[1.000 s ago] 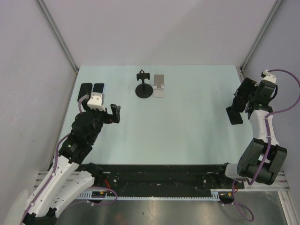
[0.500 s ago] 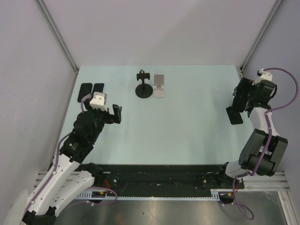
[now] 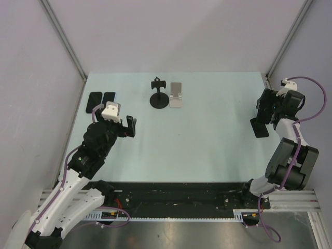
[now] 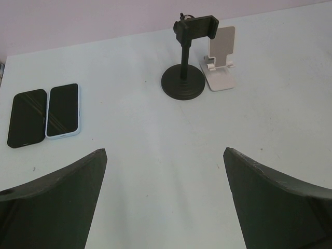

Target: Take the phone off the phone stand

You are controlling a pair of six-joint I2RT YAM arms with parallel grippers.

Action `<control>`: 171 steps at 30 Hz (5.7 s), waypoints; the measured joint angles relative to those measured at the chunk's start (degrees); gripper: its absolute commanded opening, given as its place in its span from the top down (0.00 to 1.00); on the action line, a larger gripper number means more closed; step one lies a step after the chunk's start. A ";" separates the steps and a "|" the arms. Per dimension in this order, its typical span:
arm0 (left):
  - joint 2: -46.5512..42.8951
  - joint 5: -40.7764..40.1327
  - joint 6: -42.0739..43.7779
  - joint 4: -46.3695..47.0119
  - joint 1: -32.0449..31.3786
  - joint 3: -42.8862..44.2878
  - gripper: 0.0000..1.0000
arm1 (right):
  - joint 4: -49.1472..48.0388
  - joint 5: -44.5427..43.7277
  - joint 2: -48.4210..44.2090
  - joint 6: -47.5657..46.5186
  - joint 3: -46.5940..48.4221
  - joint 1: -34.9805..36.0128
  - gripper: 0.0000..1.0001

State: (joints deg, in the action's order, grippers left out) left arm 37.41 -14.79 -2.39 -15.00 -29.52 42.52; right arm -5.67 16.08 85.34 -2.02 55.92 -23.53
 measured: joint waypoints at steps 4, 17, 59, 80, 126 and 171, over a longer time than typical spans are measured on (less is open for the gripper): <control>0.09 0.02 0.02 0.20 0.00 -0.24 0.00 | -1.11 0.76 0.87 -0.26 -0.94 -0.42 0.07; 0.11 1.66 0.04 0.61 0.00 -0.48 0.00 | -2.84 1.11 -1.27 0.52 -3.78 -1.03 0.43; 16.26 21.33 -16.85 27.87 -20.85 -7.32 0.00 | 21.64 -9.31 -31.50 32.81 -8.39 35.78 1.00; 32.11 8.04 -18.58 48.81 -29.77 -13.40 0.19 | 16.15 -8.90 -37.40 50.29 -14.86 53.79 1.00; 23.71 8.59 -27.54 47.43 -19.17 -22.43 1.00 | 28.00 -14.32 -54.62 38.60 -14.16 38.91 0.00; 74.53 36.00 -26.86 14.40 36.70 26.58 0.92 | 34.56 -37.90 -70.82 13.07 -15.21 44.04 0.00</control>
State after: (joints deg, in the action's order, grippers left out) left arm 111.94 21.21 -29.26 -0.60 7.18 69.10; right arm 28.88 -21.82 14.52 11.05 40.71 20.51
